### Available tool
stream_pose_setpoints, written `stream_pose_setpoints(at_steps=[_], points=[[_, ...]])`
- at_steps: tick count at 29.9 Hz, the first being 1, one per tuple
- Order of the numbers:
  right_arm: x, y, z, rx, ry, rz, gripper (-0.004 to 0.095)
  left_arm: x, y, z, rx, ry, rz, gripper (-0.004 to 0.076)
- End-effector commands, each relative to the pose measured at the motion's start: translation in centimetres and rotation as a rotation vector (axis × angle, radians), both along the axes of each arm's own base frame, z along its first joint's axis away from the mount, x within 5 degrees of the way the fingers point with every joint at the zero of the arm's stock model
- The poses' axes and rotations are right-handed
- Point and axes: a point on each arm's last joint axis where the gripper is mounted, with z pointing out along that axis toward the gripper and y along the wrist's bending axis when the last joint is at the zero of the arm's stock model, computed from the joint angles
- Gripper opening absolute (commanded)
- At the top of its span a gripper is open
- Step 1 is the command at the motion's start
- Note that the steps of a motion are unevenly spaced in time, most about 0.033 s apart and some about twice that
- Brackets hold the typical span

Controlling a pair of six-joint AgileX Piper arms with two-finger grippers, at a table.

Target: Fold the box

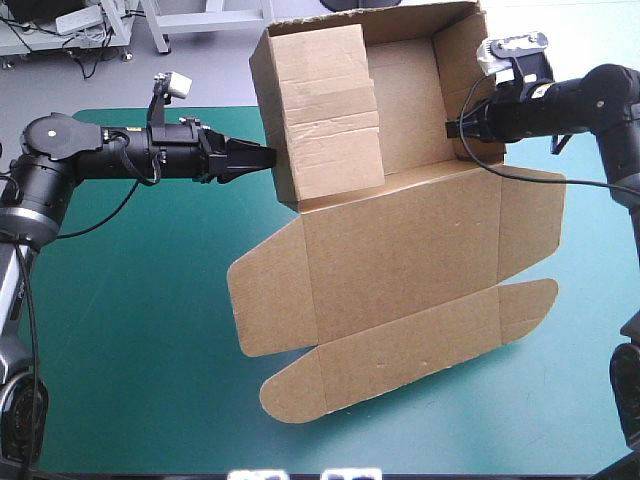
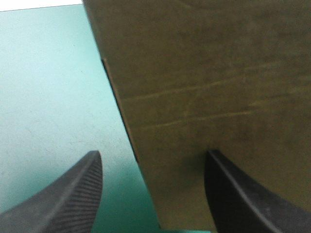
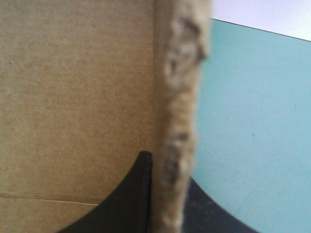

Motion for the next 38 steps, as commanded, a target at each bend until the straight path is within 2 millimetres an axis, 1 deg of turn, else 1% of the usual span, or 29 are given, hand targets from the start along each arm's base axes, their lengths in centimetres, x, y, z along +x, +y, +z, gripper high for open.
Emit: stream_pose_setpoints(at_steps=[1, 4, 9, 14, 18, 22, 25, 34, 38], points=[[-1.1, 1.4, 2.7, 0.056, -0.118, -0.024, -0.0019, -2.2, -0.6, 2.6, -0.083, -0.034, -0.074, 0.0450], [-0.8, 2.2, 2.3, 0.034, -0.114, -0.031, -0.0019, -1.8, -0.5, 2.6, -0.097, -0.016, -0.027, 0.0450], [-0.4, 2.9, 2.1, 0.037, -0.127, -0.063, -0.0018, -1.1, -0.2, 2.8, -0.116, -0.023, 0.057, 0.0450], [0.0, 3.6, 1.8, 0.044, -0.134, -0.062, -0.0018, -0.5, 0.1, 2.6, -0.085, -0.035, 0.133, 0.0450], [0.5, 3.8, 1.1, 0.039, -0.113, -0.064, -0.0018, -0.5, 0.2, 2.6, -0.084, -0.045, 0.136, 0.0450], [1.2, 4.3, 0.3, 0.016, -0.099, -0.065, -0.0018, -0.7, 0.0, 2.8, -0.097, -0.053, 0.103, 0.0450], [1.4, 4.4, 0.2, 0.025, -0.106, -0.065, -0.0018, -1.0, -0.1, 3.0, -0.119, -0.064, 0.062, 0.0450], [1.6, 4.3, 0.3, 0.012, -0.129, -0.075, -0.0018, -1.0, -0.1, 3.2, -0.139, -0.077, 0.061, 0.0451], [1.6, 4.3, 0.4, 0.031, -0.130, -0.087, -0.0018, -0.6, 0.2, 2.8, -0.061, -0.089, 0.117, 0.0450]])
